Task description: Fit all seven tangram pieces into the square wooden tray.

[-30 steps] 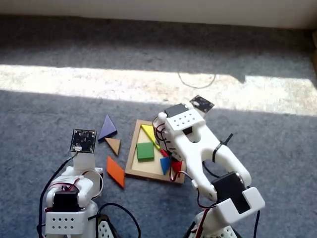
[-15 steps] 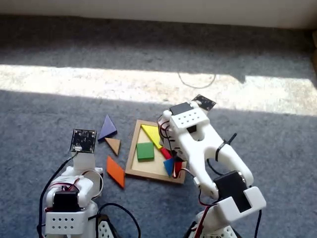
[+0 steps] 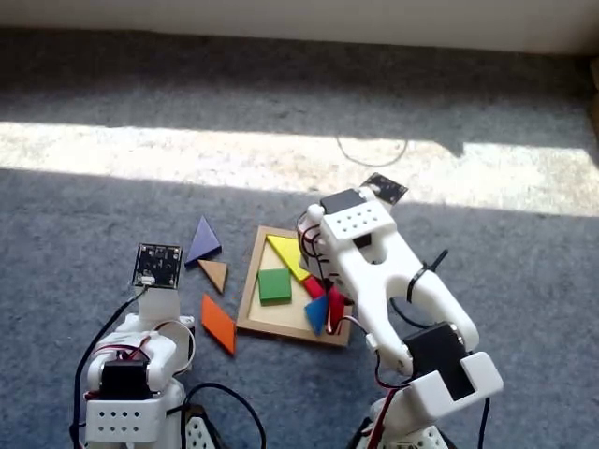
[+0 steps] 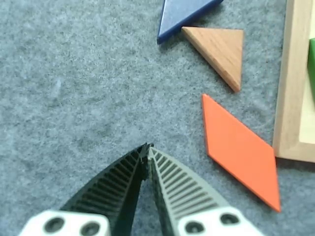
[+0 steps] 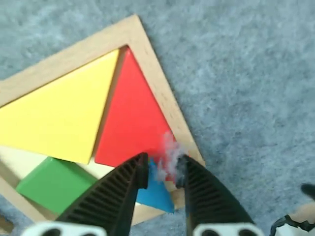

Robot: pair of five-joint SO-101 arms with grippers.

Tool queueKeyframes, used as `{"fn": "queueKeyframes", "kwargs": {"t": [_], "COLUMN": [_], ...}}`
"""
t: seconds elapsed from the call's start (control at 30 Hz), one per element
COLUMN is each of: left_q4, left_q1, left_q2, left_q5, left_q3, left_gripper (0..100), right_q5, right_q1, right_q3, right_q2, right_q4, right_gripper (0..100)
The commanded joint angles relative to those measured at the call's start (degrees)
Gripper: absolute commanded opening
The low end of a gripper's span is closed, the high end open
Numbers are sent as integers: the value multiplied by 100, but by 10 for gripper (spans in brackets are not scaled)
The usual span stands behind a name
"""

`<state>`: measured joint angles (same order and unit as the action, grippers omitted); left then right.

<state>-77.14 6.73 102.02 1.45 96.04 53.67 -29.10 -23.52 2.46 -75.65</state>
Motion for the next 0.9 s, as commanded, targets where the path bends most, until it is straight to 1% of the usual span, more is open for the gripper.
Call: {"fn": "queueKeyframes", "kwargs": {"t": [0.0,0.13,0.3,0.37,0.43,0.47,0.53,0.57,0.63,0.73,0.87], "left_q4": [-18,-18,-18,-18,-18,-18,-18,-18,-18,-18,-18], "left_q1": [75,75,75,75,75,75,75,75,75,75,75], "left_q2": [224,224,224,224,224,224,224,224,224,224,224], "left_q5": [-44,-44,-44,-44,-44,-44,-44,-44,-44,-44,-44], "left_q3": [110,110,110,110,110,110,110,110,110,110,110], "left_gripper": [6,6,6,6,6,6,6,6,6,6,6], "right_q5": [-44,-62,-70,-229,-448,-527,-862,-1108,-1538,-2057,-2901], "right_q1": [75,277,646,716,734,734,725,716,699,690,356], "right_q3": [365,374,734,813,901,963,1112,1174,1226,1253,1226], "right_q2": [-101,-110,-110,-119,-119,-119,-119,-119,-119,-127,-233], "right_q4": [-75,-75,-127,-136,-136,-136,-136,-136,-136,-136,-382], "right_gripper": [199,204,202,200,163,128,28,0,19,3,3]}}
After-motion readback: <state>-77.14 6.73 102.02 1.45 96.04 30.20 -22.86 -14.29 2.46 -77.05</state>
